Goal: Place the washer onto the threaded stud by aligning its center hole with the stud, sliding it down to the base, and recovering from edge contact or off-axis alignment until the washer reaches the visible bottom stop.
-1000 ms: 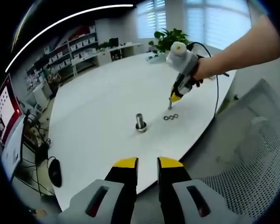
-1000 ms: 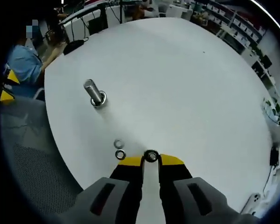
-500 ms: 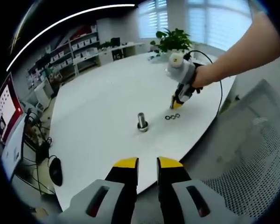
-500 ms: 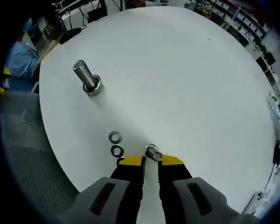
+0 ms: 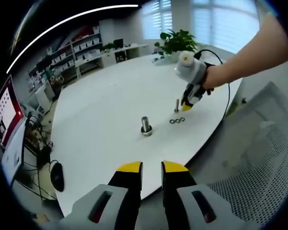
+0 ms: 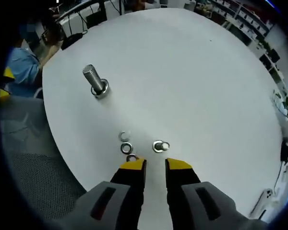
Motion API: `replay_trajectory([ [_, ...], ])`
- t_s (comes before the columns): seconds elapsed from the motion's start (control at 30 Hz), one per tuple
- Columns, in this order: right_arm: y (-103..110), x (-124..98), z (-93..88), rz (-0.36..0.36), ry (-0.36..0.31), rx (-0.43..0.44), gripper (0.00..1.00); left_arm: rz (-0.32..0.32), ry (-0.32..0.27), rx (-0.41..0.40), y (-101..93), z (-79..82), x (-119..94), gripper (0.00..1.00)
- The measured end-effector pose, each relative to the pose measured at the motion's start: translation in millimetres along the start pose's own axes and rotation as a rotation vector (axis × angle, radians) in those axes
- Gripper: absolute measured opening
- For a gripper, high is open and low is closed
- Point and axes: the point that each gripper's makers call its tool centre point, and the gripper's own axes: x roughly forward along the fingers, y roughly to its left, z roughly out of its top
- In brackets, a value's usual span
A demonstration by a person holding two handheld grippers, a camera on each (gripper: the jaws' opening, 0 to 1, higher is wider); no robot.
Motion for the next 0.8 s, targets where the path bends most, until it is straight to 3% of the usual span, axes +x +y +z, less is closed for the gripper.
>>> replay_trajectory([
  [0.27,4,-3,-13.0,0.018,0.009,-0.027,0.21,0.016,-0.017,-0.029,4.7,2.1,-2,0.13],
  [0.37,5,0,-20.4,0.031,0.020,-0.049,0.22,0.036,-0.065,-0.062,10.1,9.7,-6,0.14],
  [0.47,8,2,-25.2,0.051,0.022,-0.089,0.23,0.035,-0.066,-0.082,11.6,10.0,-7,0.14],
  [0.67,8,6,-27.4,0.088,-0.014,-0.107,0.25,0.038,-0.027,-0.086,11.3,3.2,-3,0.14],
  [0.8,15,4,-13.9,0.128,-0.079,-0.092,0.27,0.058,-0.051,-0.099,14.9,6.0,-6,0.15],
])
